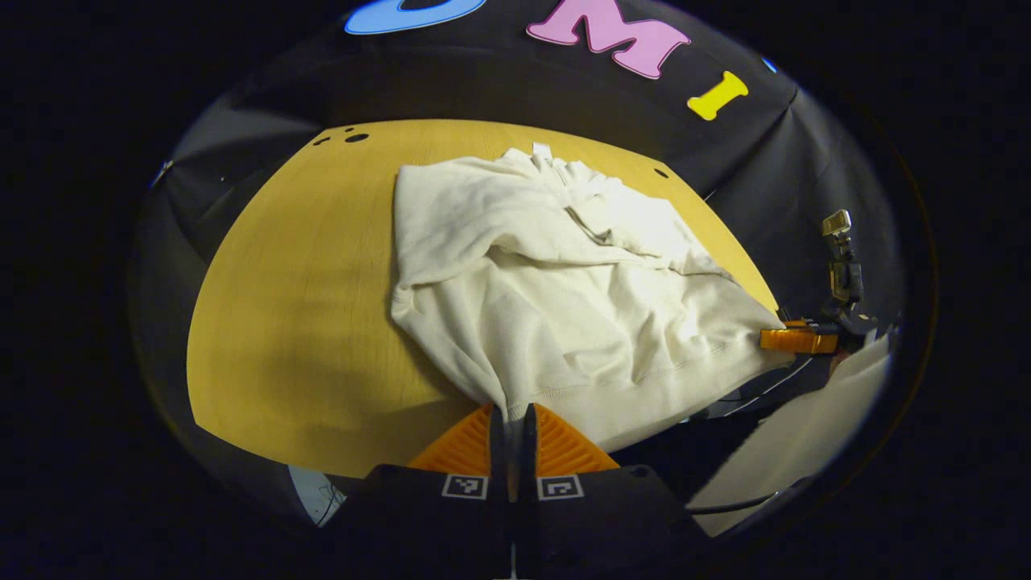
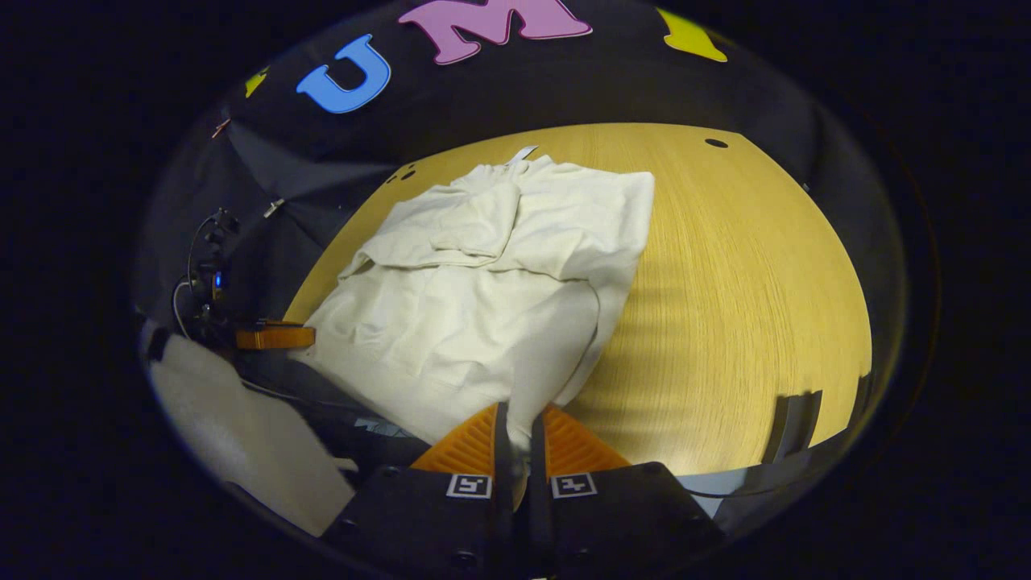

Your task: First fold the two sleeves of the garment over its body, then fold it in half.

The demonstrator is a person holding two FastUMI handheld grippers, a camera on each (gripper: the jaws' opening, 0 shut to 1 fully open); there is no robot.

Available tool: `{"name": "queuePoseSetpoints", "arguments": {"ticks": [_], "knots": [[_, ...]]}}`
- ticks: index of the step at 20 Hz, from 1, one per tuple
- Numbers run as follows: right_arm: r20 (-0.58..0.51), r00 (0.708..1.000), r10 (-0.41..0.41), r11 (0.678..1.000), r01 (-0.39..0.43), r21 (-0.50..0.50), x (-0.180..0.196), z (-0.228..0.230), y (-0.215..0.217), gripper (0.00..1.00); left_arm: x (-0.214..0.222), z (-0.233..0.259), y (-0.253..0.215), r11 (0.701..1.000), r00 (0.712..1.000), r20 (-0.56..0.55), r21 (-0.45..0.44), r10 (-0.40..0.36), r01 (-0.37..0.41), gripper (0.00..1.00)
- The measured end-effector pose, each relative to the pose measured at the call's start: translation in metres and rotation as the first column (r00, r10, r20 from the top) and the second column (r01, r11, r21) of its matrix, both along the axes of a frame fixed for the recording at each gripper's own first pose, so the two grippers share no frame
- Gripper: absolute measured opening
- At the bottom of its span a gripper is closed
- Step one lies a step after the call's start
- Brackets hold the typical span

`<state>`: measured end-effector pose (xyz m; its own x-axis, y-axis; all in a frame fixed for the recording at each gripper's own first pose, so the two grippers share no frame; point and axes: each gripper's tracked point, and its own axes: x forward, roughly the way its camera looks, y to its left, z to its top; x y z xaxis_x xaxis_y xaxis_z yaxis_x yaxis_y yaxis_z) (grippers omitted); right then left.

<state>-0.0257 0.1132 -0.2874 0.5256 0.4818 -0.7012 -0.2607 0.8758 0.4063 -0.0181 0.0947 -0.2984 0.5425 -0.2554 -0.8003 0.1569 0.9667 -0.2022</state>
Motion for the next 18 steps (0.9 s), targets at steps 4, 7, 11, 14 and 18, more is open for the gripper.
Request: {"name": "queuePoseSetpoints", "arguments": {"ticks": [4,7,11,14,18], "knots": [[0.076,0.995,-0.057,0.998,0.055,0.032,0.034,0.034,-0.006,0.12,0.031,0.03,0.002,0.999,0.997,0.073,-0.03,0.029,-0.027,0.07],[0.132,0.986,-0.101,0.993,0.091,0.075,0.061,0.063,-0.005,0.12,0.054,0.054,0.005,0.998,0.99,0.129,-0.047,0.053,-0.047,0.07],[0.191,0.967,-0.171,0.982,0.15,0.117,0.093,0.095,-0.013,0.12,0.082,0.087,0.006,0.994,0.976,0.2,-0.077,0.089,-0.075,0.06],[0.228,0.953,-0.202,0.976,0.176,0.13,0.117,0.112,-0.017,0.12,0.109,0.108,0.008,0.986,0.964,0.23,-0.124,0.136,-0.11,0.06],[0.262,0.943,-0.207,0.975,0.176,0.138,0.148,0.125,-0.011,0.12,0.142,0.114,0.011,0.983,0.96,0.234,-0.13,0.155,-0.127,0.06]]}}
